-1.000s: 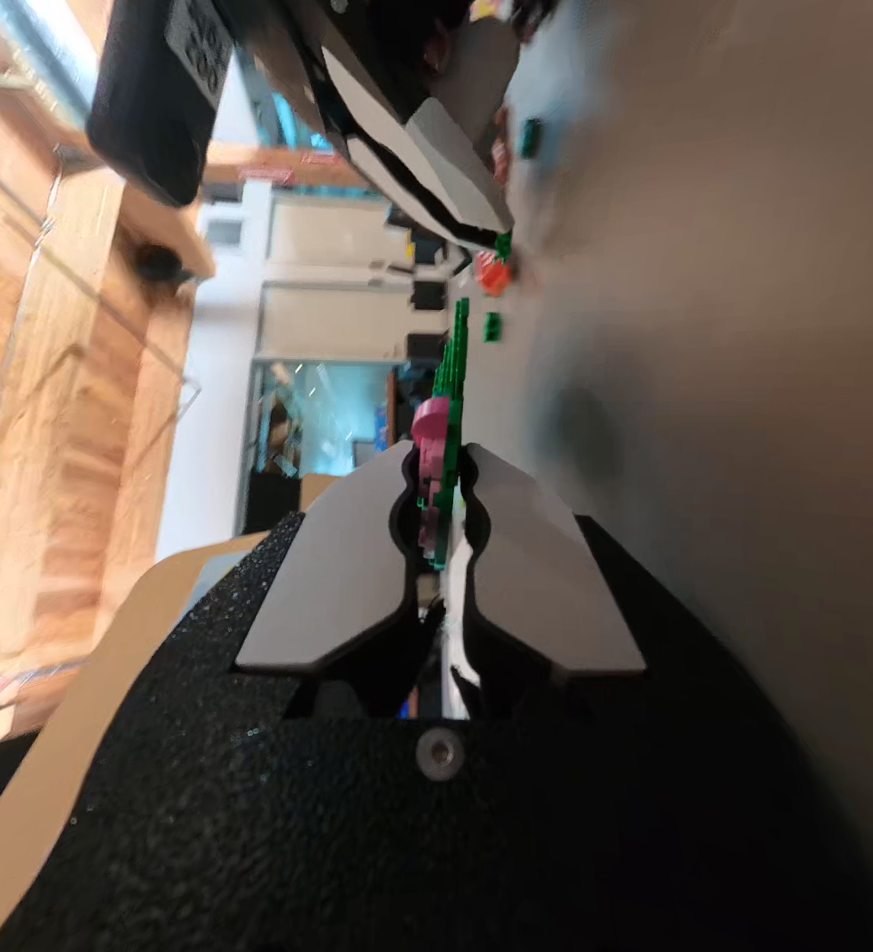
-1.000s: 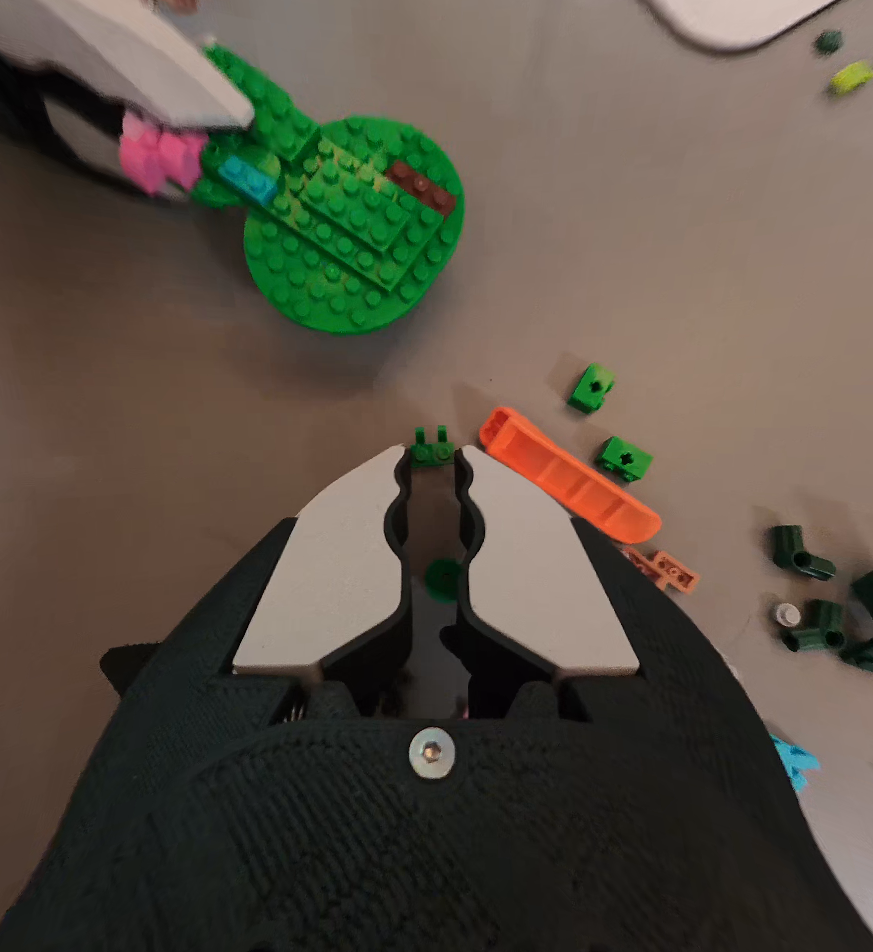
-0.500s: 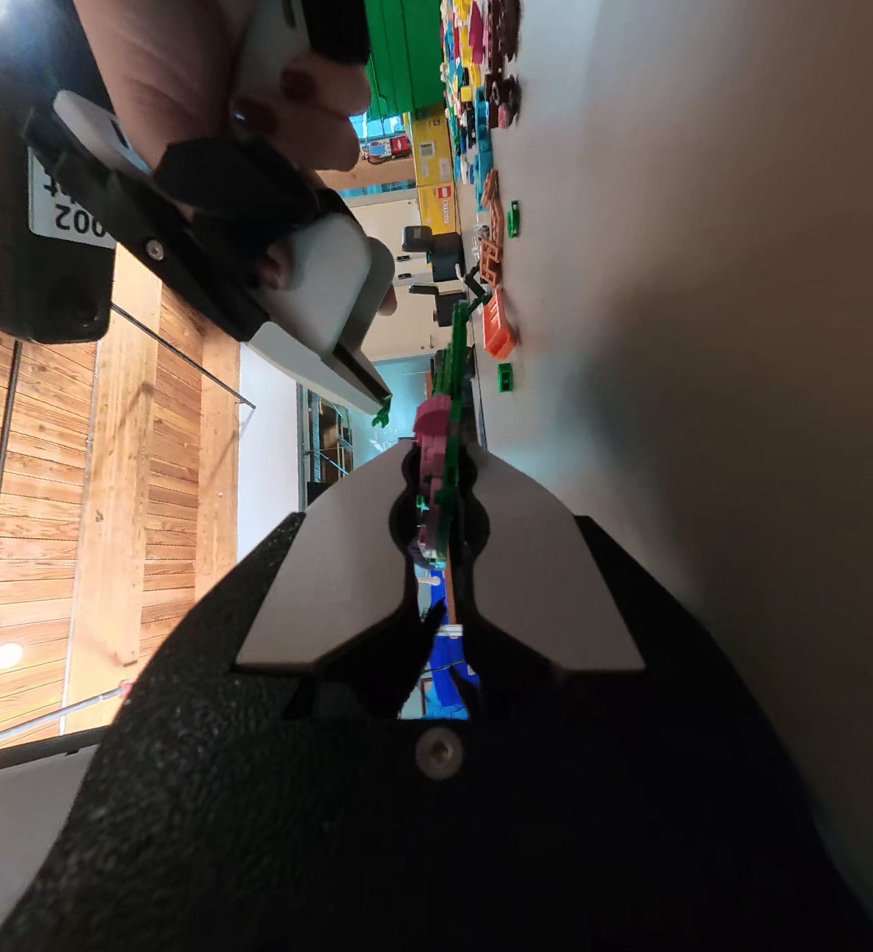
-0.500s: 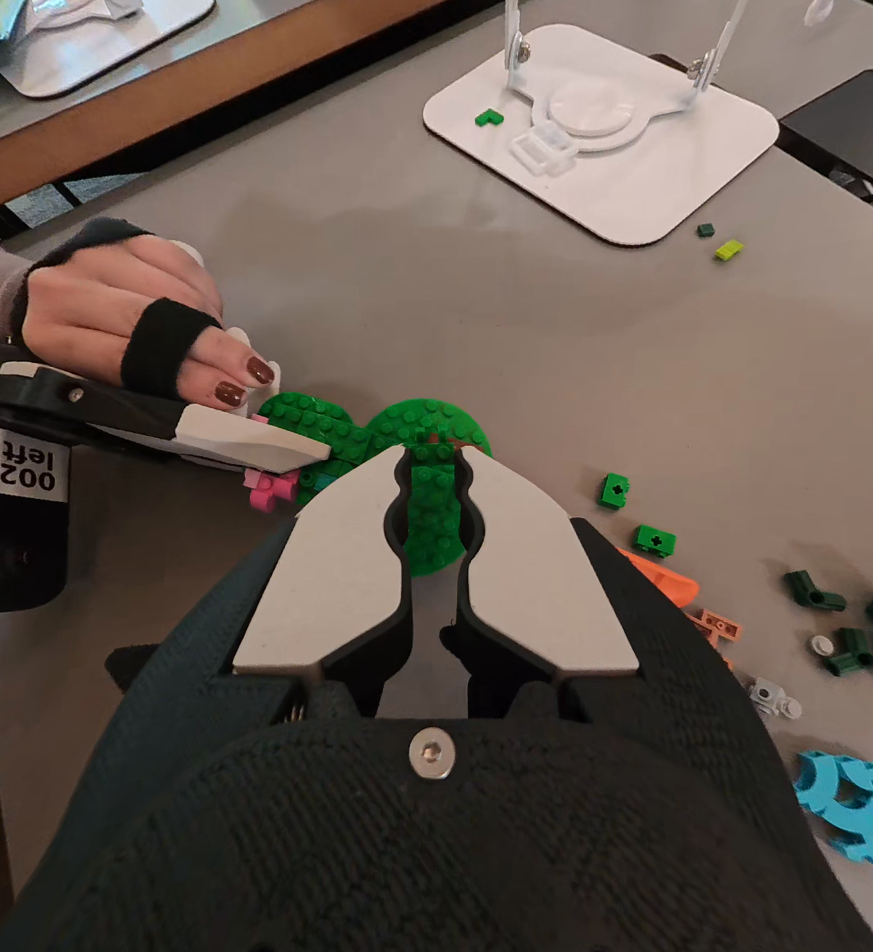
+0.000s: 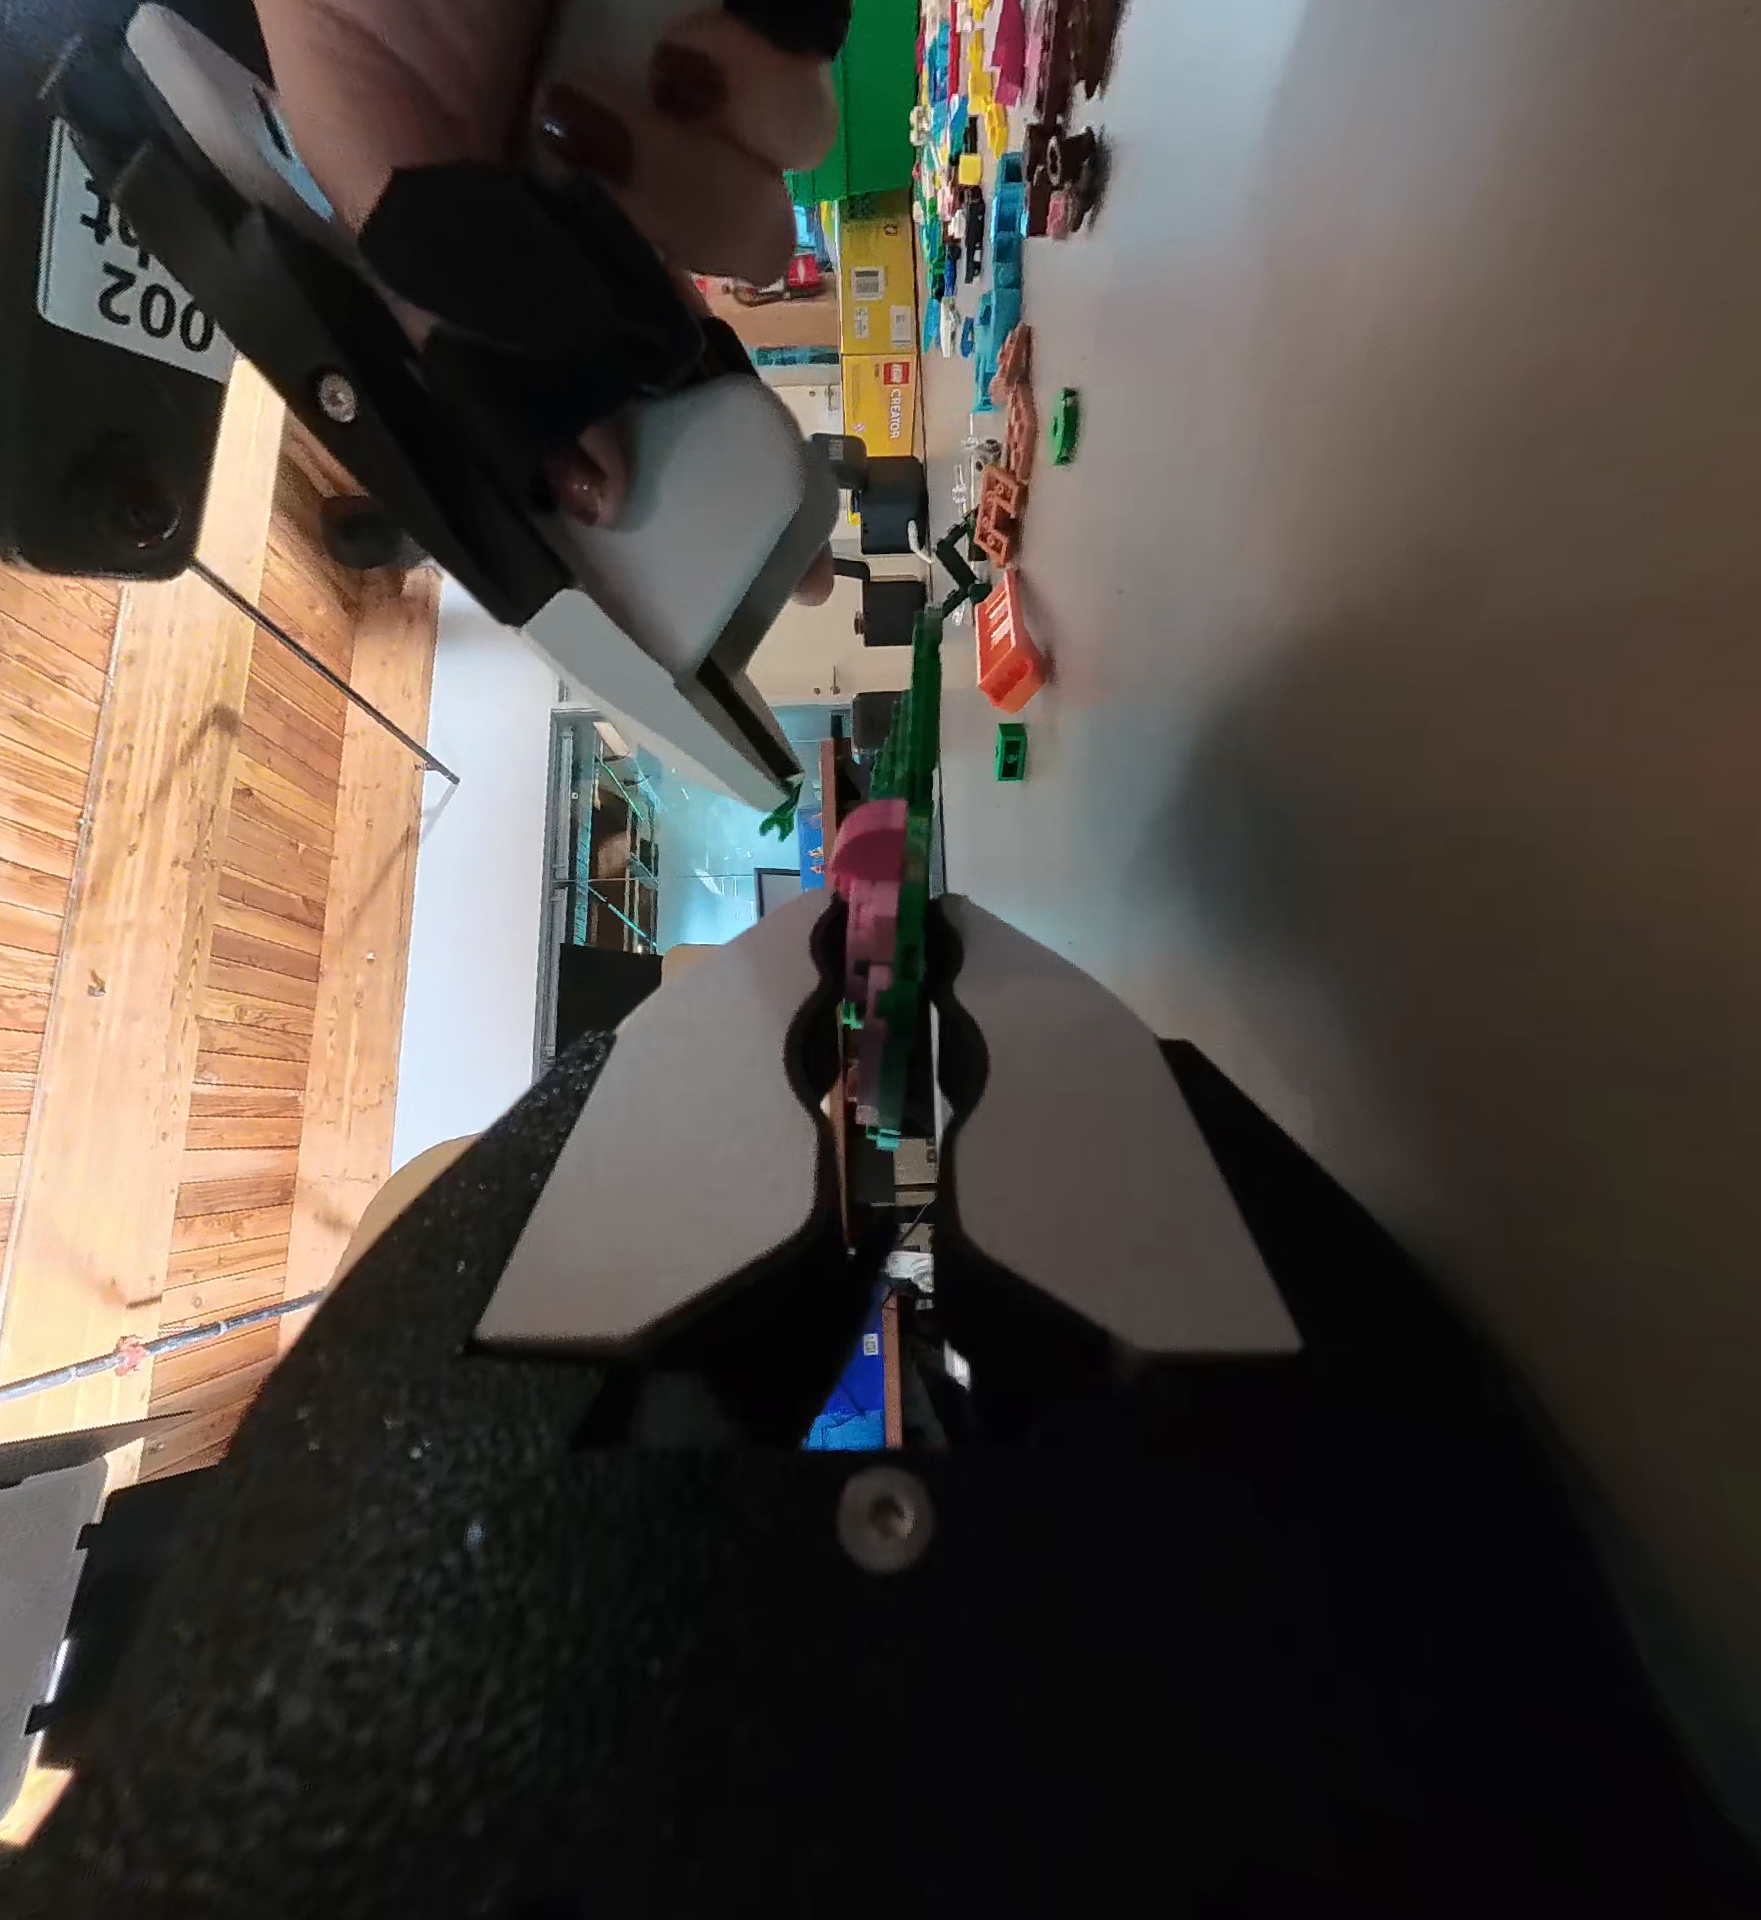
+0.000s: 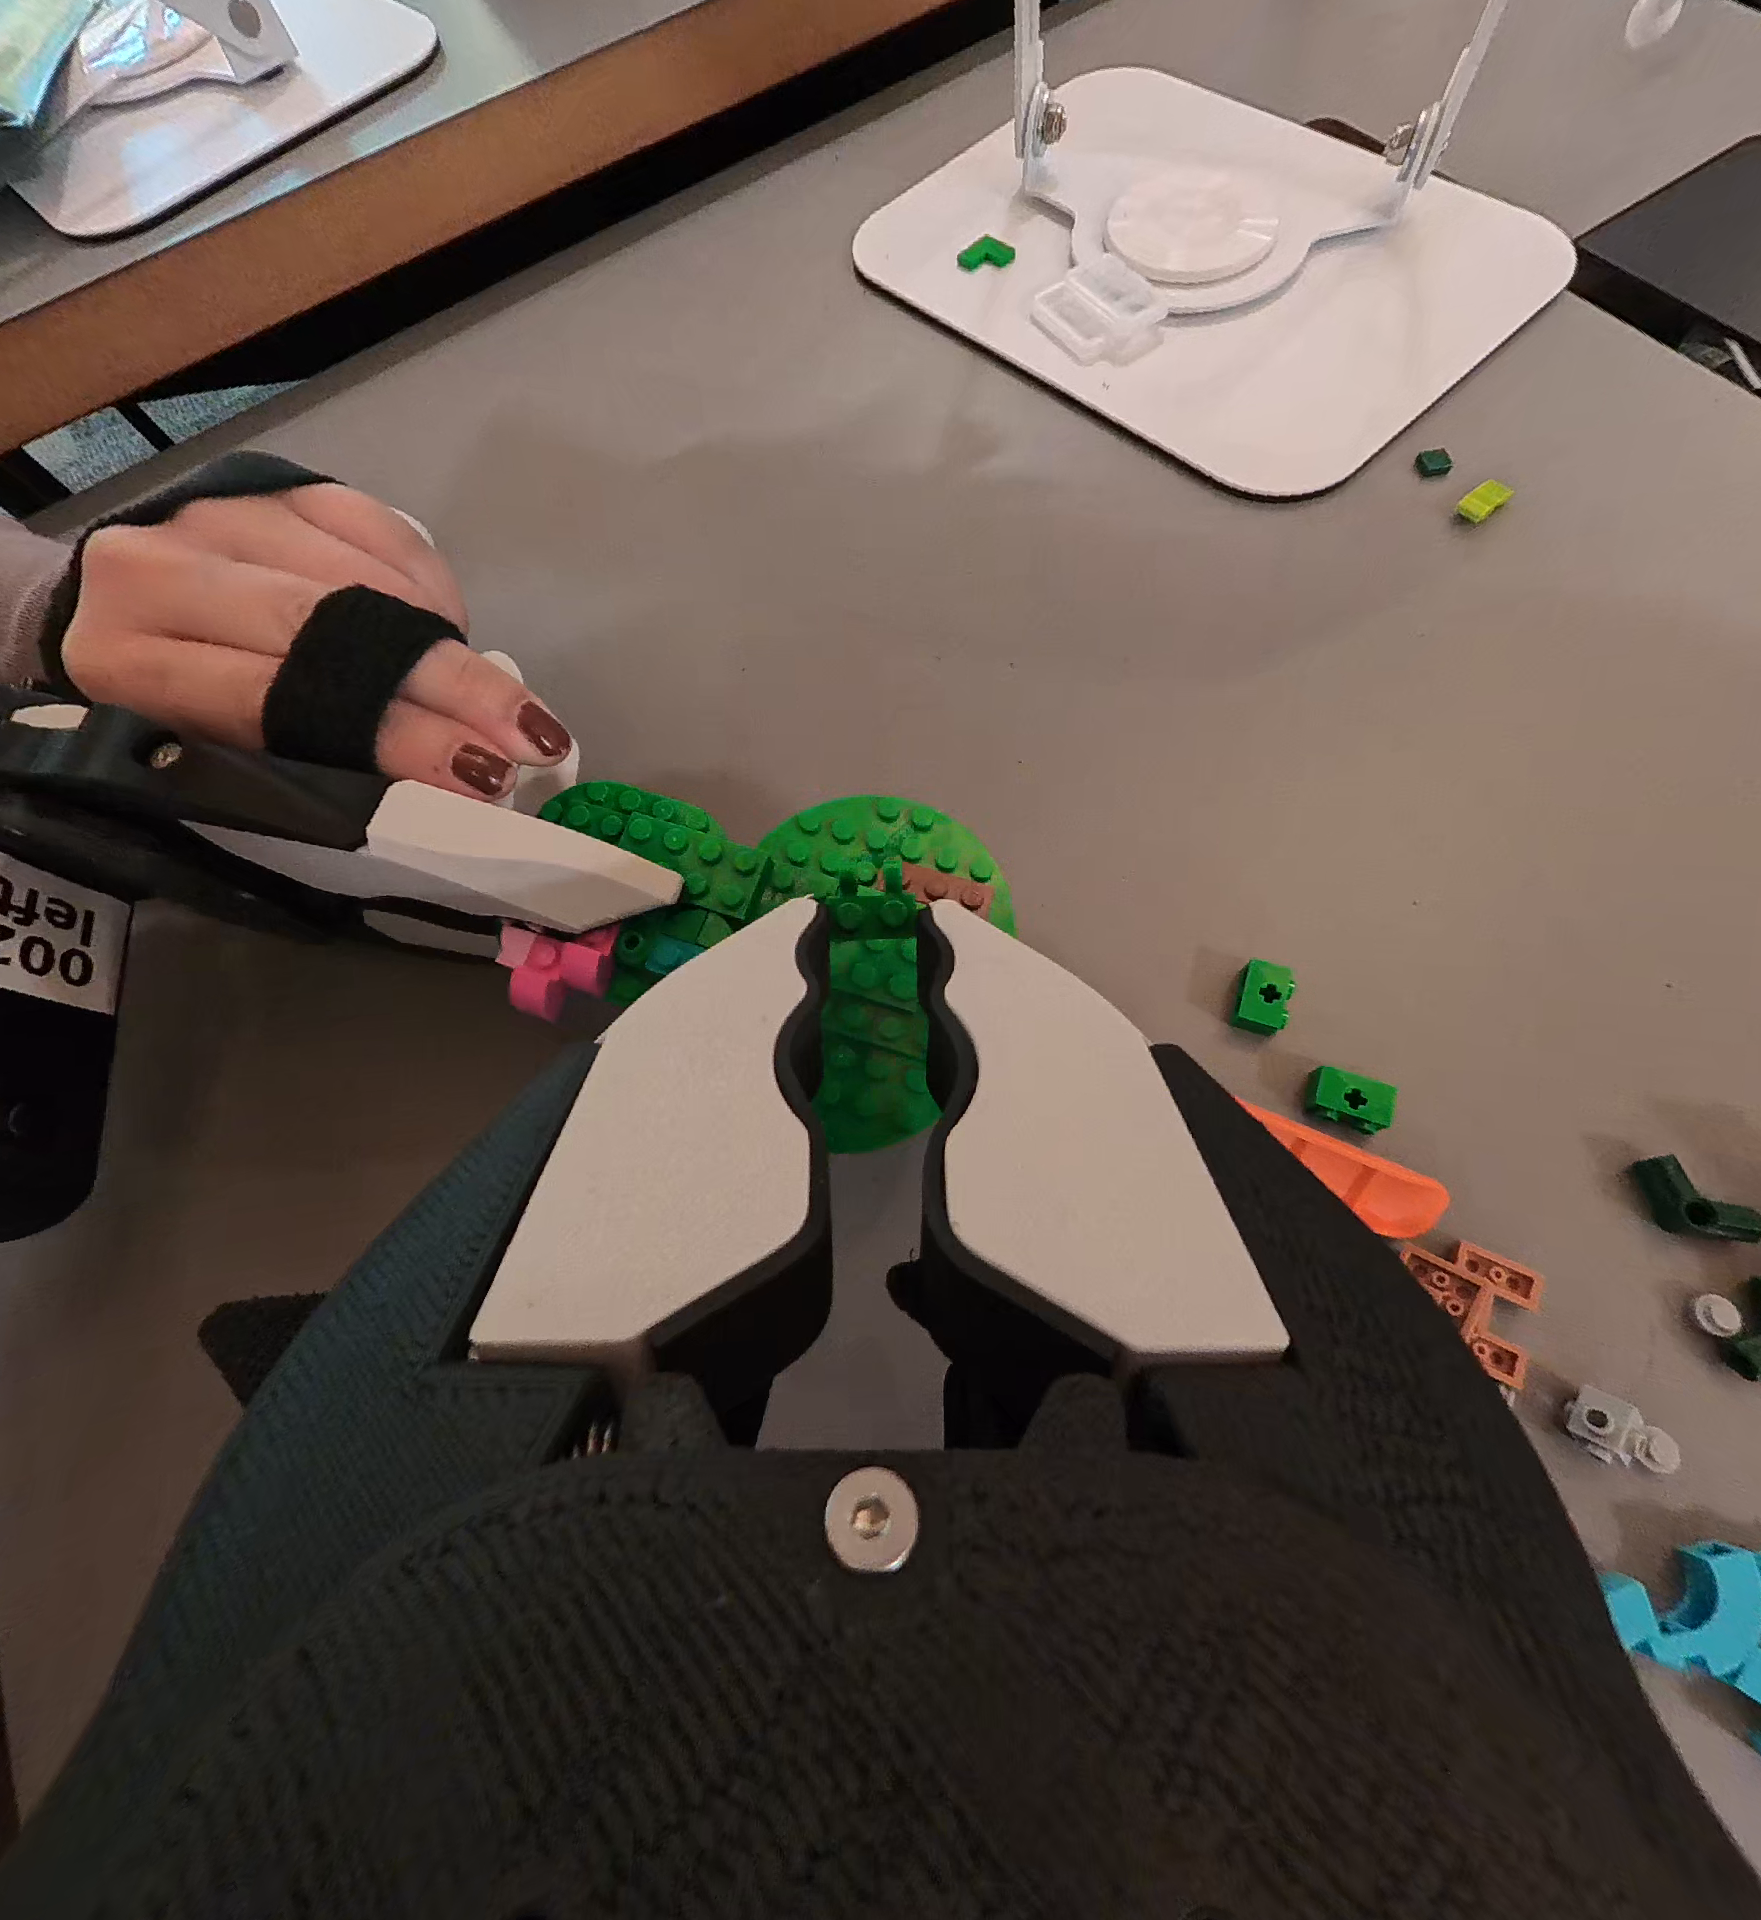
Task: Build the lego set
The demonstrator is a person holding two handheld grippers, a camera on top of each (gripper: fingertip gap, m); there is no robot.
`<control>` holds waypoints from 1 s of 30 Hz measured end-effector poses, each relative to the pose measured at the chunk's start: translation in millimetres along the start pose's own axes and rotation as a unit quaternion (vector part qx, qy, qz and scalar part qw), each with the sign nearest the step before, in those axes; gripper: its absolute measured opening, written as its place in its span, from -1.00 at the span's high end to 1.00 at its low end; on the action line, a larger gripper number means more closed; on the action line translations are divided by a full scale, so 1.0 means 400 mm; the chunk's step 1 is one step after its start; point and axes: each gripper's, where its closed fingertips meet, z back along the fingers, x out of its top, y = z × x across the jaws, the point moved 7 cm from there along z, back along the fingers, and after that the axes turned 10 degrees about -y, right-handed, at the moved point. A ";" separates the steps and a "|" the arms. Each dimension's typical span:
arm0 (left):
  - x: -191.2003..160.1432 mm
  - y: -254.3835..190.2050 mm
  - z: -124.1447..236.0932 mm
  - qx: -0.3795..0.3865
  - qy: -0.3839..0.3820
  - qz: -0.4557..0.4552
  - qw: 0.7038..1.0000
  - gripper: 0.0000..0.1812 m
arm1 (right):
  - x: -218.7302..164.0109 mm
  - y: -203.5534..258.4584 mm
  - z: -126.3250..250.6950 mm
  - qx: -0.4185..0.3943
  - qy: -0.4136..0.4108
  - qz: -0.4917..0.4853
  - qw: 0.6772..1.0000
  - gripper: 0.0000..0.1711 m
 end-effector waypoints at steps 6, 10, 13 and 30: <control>-0.003 0.000 -0.003 -0.006 0.010 0.023 1.000 0.85 | -0.009 -0.012 -0.001 -0.013 0.008 -0.006 1.000 0.83; -0.006 0.003 -0.002 0.000 0.013 0.022 1.000 0.85 | -0.010 -0.013 -0.001 -0.014 0.007 -0.006 1.000 0.84; -0.007 0.004 -0.002 0.002 0.013 0.022 1.000 0.85 | -0.010 -0.014 -0.001 -0.015 0.005 -0.006 1.000 0.84; 0.009 0.004 -0.001 0.006 0.005 -0.020 1.000 0.85 | -0.014 0.016 -0.029 -0.009 0.025 -0.027 0.999 0.83</control>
